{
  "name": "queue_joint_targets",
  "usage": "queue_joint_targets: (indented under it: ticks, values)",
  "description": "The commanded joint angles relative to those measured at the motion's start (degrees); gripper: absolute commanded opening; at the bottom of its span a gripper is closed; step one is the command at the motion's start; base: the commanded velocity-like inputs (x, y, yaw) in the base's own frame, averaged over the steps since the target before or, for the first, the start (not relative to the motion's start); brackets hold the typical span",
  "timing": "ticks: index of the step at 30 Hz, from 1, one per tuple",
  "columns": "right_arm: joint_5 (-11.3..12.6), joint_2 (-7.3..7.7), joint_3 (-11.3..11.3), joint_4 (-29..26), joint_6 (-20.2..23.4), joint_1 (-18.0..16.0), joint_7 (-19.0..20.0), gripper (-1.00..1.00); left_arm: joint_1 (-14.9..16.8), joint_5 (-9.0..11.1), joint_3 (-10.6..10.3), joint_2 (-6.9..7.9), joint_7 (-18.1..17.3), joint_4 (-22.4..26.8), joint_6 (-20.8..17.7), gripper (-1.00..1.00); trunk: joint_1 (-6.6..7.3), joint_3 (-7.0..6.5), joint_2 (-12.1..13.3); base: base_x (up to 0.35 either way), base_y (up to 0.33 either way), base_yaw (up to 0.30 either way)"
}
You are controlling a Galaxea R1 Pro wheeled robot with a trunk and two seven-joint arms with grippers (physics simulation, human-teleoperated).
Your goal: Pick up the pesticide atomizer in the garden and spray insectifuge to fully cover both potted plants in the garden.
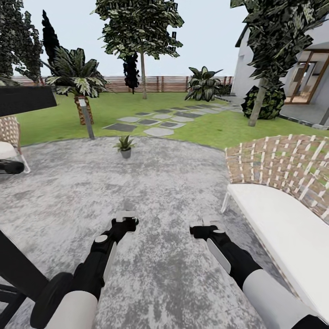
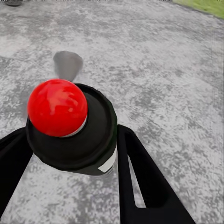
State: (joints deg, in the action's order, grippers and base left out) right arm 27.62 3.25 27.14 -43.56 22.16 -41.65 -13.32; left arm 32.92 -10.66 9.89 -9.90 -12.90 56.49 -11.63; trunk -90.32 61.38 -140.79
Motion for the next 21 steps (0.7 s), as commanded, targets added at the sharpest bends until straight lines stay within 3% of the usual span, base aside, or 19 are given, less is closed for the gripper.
queue_joint_targets:
  ticks: [1,21]
  values:
    - [0.6,0.09,0.4,-0.1,0.2,-0.1,-0.6,1.00,0.0,-0.6,0.3,-0.10,-0.5,0.1,-0.2,-1.00,-0.02,0.06,0.0,0.339,0.000,0.000]
    - [0.6,0.09,0.4,-0.1,0.2,-0.1,-0.6,1.00,0.0,-0.6,0.3,-0.10,-0.5,0.1,-0.2,-1.00,-0.02,0.06,0.0,0.339,0.000,0.000]
